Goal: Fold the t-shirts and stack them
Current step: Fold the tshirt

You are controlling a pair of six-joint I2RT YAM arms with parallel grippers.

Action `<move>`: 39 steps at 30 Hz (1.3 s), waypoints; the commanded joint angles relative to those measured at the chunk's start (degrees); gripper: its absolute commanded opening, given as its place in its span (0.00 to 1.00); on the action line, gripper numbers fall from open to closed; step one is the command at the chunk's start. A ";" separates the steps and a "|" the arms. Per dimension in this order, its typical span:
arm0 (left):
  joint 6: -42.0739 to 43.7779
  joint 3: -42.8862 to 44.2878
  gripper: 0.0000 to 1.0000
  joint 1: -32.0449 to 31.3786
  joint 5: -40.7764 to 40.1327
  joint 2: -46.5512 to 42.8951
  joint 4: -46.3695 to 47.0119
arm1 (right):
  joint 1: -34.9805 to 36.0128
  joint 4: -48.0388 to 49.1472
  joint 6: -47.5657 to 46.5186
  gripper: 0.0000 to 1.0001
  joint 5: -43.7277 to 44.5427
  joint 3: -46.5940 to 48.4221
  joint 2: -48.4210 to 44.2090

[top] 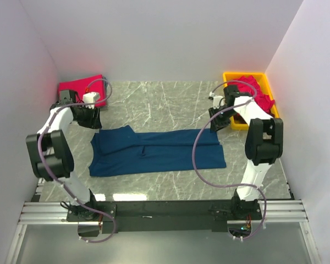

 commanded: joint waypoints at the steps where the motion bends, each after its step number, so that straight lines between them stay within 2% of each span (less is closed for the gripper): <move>1: -5.64 3.71 0.55 0.14 -0.73 3.63 2.59 | 2.80 1.96 2.59 0.34 -2.10 2.71 1.20; 7: -7.05 5.38 0.56 0.23 -1.26 8.56 4.00 | 8.60 2.67 6.81 0.36 -3.16 8.69 3.92; 14: -6.96 5.21 0.57 0.05 -0.73 12.17 3.90 | 11.60 3.63 11.89 0.39 -6.93 14.75 8.06; 22: -8.63 3.98 0.54 0.05 1.82 13.31 5.49 | 20.29 15.83 26.13 0.44 -11.60 25.04 15.96; 26: -9.33 4.15 0.51 0.05 3.31 14.46 5.40 | 22.93 25.07 38.86 0.44 -14.67 28.02 20.71; 30: -9.77 4.85 0.48 0.05 3.93 14.81 4.70 | 25.74 31.83 46.18 0.44 -16.17 35.05 26.68; 39: -10.30 3.80 0.47 0.05 4.72 13.58 4.52 | 32.07 37.73 53.40 0.43 -8.61 39.81 34.69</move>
